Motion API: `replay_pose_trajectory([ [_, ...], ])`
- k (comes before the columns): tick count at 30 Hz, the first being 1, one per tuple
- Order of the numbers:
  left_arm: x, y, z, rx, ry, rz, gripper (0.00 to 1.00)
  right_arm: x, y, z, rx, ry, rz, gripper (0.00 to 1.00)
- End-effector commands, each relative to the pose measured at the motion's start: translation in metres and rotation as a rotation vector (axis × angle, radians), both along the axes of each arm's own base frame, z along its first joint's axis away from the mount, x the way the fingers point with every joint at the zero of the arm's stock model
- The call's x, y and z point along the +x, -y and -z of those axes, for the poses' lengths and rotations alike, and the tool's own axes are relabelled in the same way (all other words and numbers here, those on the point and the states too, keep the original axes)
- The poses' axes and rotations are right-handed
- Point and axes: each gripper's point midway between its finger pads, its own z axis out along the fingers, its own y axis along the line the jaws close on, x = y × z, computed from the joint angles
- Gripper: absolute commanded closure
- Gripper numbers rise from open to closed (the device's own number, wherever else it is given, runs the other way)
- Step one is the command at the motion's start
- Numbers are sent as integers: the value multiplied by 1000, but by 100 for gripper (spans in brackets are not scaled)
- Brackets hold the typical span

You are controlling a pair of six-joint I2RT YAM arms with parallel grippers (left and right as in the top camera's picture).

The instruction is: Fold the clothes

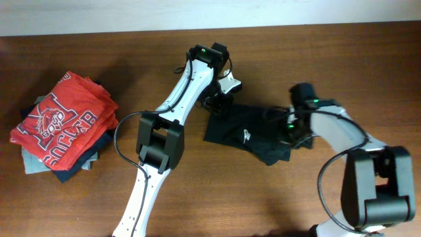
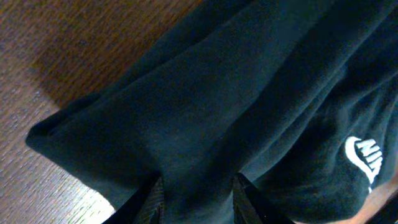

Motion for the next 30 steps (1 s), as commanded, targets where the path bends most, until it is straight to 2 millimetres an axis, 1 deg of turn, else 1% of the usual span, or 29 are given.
replay_pose_trajectory([
  [1,2,-3,3,6,0,0,64,11,41,-19,-87,41,52,96],
  [2,2,-4,3,9,-2,-2,64,12,51,-26,-88,44,75,96],
  [3,2,-4,3,11,-1,-3,64,13,53,-30,-77,48,86,96],
  [4,3,-5,3,10,-2,-4,64,16,49,-35,-38,58,71,96],
  [5,2,-5,3,10,-2,-4,64,19,40,-39,17,76,32,96],
  [7,2,-5,3,10,-2,-3,64,24,8,-52,192,124,-73,96],
  [8,3,-5,3,10,-2,-3,64,24,-10,-61,291,148,-125,96],
  [10,2,-5,3,11,-4,-4,64,19,-32,-73,400,161,-177,96],
  [13,1,-6,3,15,-10,-4,63,7,-49,-75,443,123,-224,96],
  [14,-1,-7,3,19,-18,-4,63,0,-56,-73,439,105,-267,96],
  [16,-5,-9,2,28,-35,-4,63,-6,-63,-69,422,85,-302,96],
  [17,-14,-14,1,46,-72,-4,63,-11,-68,-62,385,68,-337,96],
  [19,-23,-18,-1,67,-112,-4,63,-15,-72,-54,360,60,-366,96],
  [21,-32,-24,-5,89,-153,-5,63,-19,-74,-45,335,48,-359,96],
  [26,-32,-26,-6,98,-151,-15,64,-21,-65,-18,267,53,-299,96],
  [28,-28,-30,-2,121,-131,-11,63,-21,-65,-10,266,71,-297,96],
  [30,-24,-29,3,120,-113,-10,63,-20,-60,2,237,85,-259,96],
])
